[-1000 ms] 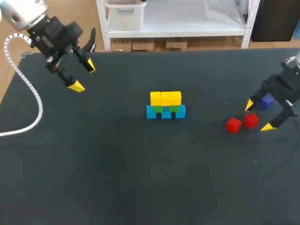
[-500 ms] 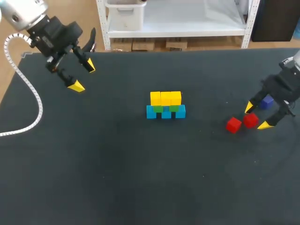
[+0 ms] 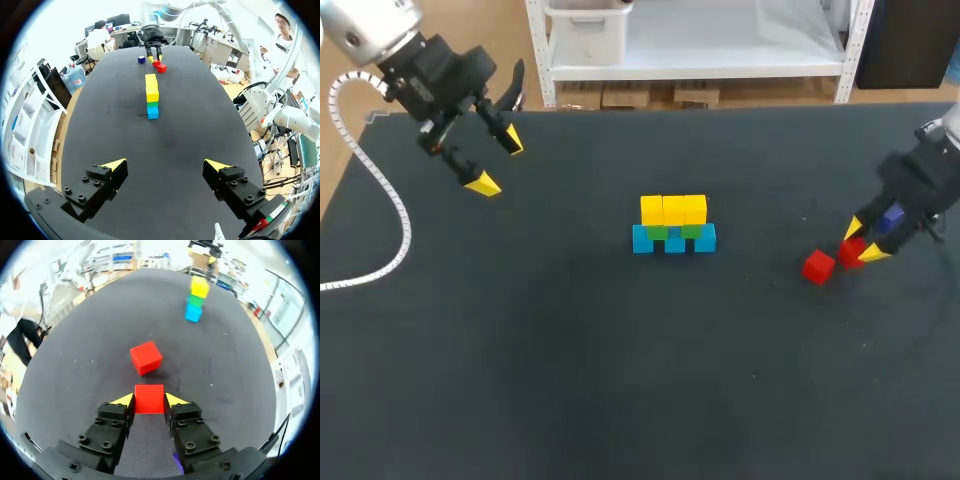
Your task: Place the blue cubes, place green cubes on the blue cubes, place the yellow cubes on the green cubes, then place the red cubes on the yellow cubes, and place purple cube on the red cubes.
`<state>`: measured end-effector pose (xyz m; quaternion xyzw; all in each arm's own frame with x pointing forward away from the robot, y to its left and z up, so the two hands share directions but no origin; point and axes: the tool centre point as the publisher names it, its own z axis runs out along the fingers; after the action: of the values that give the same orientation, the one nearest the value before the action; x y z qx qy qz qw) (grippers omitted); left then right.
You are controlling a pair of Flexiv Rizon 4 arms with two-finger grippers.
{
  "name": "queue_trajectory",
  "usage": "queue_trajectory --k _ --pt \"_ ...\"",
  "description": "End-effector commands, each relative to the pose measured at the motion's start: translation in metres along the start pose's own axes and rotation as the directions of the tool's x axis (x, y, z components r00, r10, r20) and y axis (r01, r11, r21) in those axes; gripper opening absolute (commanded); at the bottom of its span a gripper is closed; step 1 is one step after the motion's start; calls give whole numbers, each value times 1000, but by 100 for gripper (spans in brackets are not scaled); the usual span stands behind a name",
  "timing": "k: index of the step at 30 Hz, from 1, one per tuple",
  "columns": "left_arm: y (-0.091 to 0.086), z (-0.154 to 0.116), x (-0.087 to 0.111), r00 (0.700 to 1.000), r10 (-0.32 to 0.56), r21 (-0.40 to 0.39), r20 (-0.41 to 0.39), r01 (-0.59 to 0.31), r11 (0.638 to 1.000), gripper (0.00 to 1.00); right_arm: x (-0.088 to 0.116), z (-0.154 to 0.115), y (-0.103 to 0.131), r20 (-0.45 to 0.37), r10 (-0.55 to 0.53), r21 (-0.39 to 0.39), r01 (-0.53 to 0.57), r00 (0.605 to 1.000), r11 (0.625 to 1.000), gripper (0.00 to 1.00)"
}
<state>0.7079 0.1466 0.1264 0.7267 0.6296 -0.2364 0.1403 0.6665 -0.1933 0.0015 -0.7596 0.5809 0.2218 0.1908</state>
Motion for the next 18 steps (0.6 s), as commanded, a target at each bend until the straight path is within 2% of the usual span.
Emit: queue_trajectory --k 1,7,10,13,16,18 --pt "0 0 0 1000 2 0 -1 -2 1000 100 -11 -16 8 17 98 89 -99 995 991 0" --pt "0 0 0 1000 2 0 -1 -2 1000 100 -35 -41 5 37 288 253 -288 957 924 0" --pt "0 0 0 1000 2 0 -1 -2 1000 100 -46 -50 3 50 338 286 -338 940 897 0" --pt "0 0 0 1000 2 0 -1 -2 1000 100 -57 -57 -1 91 378 273 -388 921 880 0" --pt "0 0 0 1000 2 0 -1 -2 1000 100 -69 -61 -3 125 373 242 -393 919 887 0" --pt "0 0 0 1000 2 0 -1 -2 1000 100 -76 -64 -2 198 360 201 -398 912 895 0"
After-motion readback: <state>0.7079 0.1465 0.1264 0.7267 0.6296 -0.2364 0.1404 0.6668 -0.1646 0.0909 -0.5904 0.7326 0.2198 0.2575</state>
